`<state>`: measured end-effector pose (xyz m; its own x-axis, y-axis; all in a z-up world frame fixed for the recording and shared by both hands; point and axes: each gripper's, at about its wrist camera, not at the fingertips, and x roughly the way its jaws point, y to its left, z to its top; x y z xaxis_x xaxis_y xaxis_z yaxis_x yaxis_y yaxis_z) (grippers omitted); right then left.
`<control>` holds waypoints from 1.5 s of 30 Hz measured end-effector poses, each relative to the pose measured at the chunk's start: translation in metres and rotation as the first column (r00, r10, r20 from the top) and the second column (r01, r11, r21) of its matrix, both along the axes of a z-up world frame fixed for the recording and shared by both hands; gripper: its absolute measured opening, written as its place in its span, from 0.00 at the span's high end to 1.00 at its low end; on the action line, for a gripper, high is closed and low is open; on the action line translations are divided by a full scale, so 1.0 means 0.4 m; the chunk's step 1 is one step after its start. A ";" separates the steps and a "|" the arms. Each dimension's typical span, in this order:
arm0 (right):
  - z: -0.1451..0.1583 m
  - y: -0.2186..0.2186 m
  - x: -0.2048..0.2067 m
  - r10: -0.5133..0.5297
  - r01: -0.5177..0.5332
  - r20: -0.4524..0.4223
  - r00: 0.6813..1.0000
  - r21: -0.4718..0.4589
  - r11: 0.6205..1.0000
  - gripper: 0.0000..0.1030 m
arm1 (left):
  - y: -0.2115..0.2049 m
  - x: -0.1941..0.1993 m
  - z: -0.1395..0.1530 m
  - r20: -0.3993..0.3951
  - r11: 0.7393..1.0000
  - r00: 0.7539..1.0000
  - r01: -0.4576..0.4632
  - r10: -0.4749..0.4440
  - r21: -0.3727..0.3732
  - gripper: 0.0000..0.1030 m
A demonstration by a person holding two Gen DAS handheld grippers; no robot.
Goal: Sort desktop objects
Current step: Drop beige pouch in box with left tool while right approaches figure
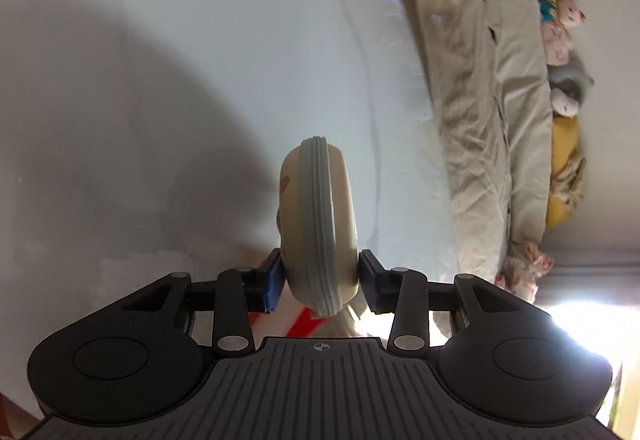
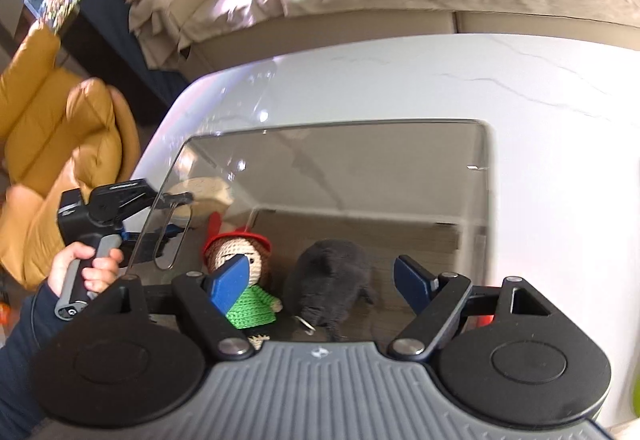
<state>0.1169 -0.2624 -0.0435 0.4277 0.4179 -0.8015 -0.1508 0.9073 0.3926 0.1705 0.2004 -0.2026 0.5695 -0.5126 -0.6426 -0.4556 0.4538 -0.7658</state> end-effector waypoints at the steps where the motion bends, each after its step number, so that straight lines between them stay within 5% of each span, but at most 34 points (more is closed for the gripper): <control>1: 0.002 -0.019 -0.005 -0.016 0.016 0.007 1.000 0.007 1.000 0.21 | 0.000 0.002 0.029 0.017 1.000 1.000 0.014 -0.015 0.027 0.59; 8: 0.008 -0.148 -0.037 -0.139 0.136 0.044 0.989 0.055 0.989 0.19 | -0.057 -0.011 0.301 0.155 0.954 0.974 0.120 -0.167 0.274 0.60; 12: 0.011 -0.217 -0.061 -0.180 0.176 0.063 0.982 0.062 0.982 0.18 | -0.162 -0.042 0.487 0.224 0.894 0.924 0.201 -0.309 0.401 0.60; 16: 0.004 -0.276 -0.081 -0.224 0.220 0.081 0.971 0.063 0.974 0.17 | -0.307 -0.082 0.591 0.181 0.812 0.870 0.327 -0.458 0.483 0.59; 20: -0.028 -0.326 -0.094 -0.265 0.263 0.098 0.959 0.030 0.964 0.17 | -0.473 -0.084 0.566 0.052 0.707 0.807 0.482 -0.588 0.517 0.59; 24: -0.084 -0.363 -0.095 -0.298 0.299 0.074 0.952 -0.008 0.954 0.17 | -0.594 -0.068 0.426 -0.119 0.639 0.757 0.615 -0.643 0.461 0.59; 28: -0.143 -0.369 -0.097 -0.302 0.304 0.041 0.952 -0.036 0.952 0.17 | -0.674 -0.048 0.311 -0.259 0.539 0.714 0.675 -0.651 0.504 0.59; 31: -0.187 -0.359 -0.101 -0.292 0.292 0.021 0.956 -0.023 0.956 0.17 | -0.711 -0.035 0.298 -0.289 0.490 0.696 0.685 -0.657 0.539 0.59; 36: -0.266 -0.337 -0.087 -0.274 0.274 -0.022 0.961 0.011 0.962 0.23 | -0.771 -0.030 0.343 -0.330 0.330 0.667 0.663 -0.668 0.672 0.59; 38: -0.292 -0.338 -0.083 -0.274 0.275 -0.040 0.961 0.040 0.961 0.23 | -0.775 -0.037 0.350 -0.339 0.315 0.658 0.669 -0.672 0.674 0.59; 45: -0.362 -0.363 -0.069 -0.280 0.296 -0.112 0.954 0.177 0.939 0.15 | -0.782 -0.033 0.416 -0.299 0.358 0.658 0.671 -0.691 0.649 0.48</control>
<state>0.0891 -0.4076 -0.1884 0.4867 0.4346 -0.7578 0.1467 0.8145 0.5613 0.1573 -0.1123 -0.0364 0.2501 -0.1732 -0.9526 0.2663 0.9582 -0.1043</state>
